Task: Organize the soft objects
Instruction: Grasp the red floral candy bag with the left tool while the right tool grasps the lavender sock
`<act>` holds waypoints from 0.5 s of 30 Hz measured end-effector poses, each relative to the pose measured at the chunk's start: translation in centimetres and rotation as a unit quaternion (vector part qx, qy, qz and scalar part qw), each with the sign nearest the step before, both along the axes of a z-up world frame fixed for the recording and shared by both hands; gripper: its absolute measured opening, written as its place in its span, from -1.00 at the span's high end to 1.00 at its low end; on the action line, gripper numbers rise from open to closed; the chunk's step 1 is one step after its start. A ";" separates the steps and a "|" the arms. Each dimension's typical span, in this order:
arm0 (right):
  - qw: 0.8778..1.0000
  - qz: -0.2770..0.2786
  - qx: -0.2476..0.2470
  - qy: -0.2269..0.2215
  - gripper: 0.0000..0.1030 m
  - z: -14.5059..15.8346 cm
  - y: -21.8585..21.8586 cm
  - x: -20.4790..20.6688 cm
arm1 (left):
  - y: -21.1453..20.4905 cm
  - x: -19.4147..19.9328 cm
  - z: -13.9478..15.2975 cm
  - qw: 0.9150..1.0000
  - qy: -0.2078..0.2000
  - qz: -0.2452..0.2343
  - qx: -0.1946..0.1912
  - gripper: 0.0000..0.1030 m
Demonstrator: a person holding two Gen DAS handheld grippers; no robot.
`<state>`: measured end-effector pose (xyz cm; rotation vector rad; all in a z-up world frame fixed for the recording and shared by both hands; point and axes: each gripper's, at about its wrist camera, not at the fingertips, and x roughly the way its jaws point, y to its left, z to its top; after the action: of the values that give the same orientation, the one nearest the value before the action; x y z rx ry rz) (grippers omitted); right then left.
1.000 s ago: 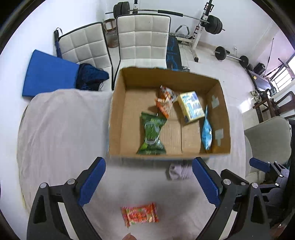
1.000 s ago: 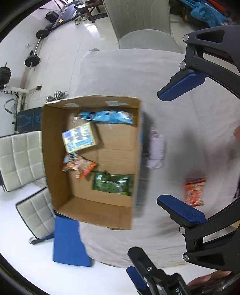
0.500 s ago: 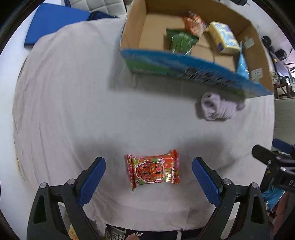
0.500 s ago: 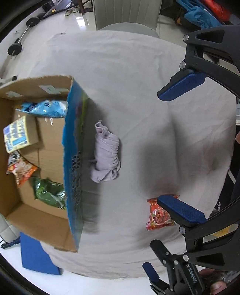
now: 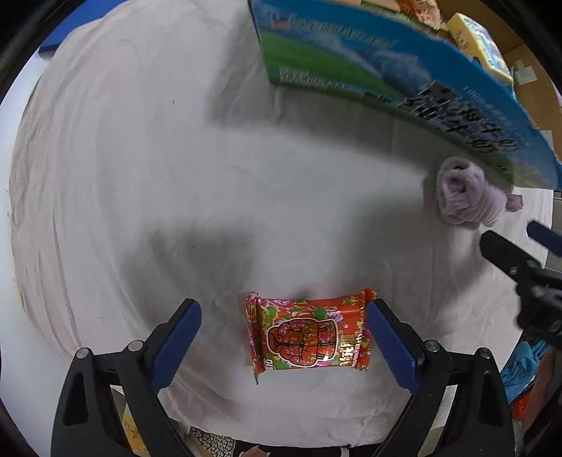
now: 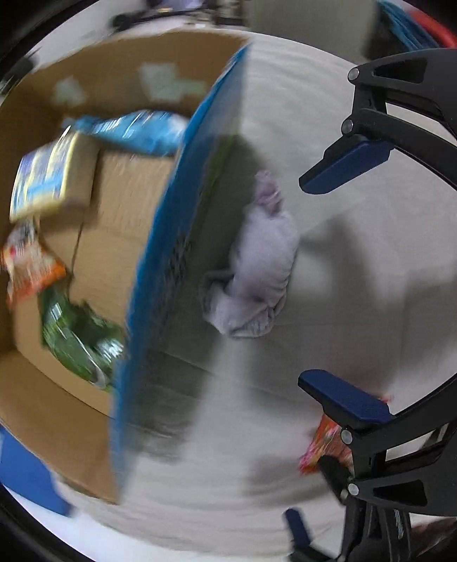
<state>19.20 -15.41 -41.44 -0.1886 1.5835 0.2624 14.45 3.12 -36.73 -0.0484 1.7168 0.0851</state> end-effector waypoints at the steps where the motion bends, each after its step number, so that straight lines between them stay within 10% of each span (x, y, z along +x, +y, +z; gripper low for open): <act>1: 1.000 0.013 -0.010 -0.001 -0.86 -0.4 0.5 0.0 | 0.0 -0.2 -0.2 1.000 0.003 0.000 0.001 -0.87; 10: 0.987 0.106 -0.119 -0.033 -0.60 -3.8 4.2 0.9 | 0.7 -1.4 -2.6 1.000 0.020 0.009 -0.001 -0.87; 15: 0.971 0.128 -0.189 -0.074 0.05 -4.4 4.6 1.4 | 1.2 -2.0 -2.8 1.000 0.017 0.013 -0.002 -0.87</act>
<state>20.58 -10.81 -45.84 -0.6975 1.4472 0.1394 12.44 4.29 -39.58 -0.0727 1.7513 0.1037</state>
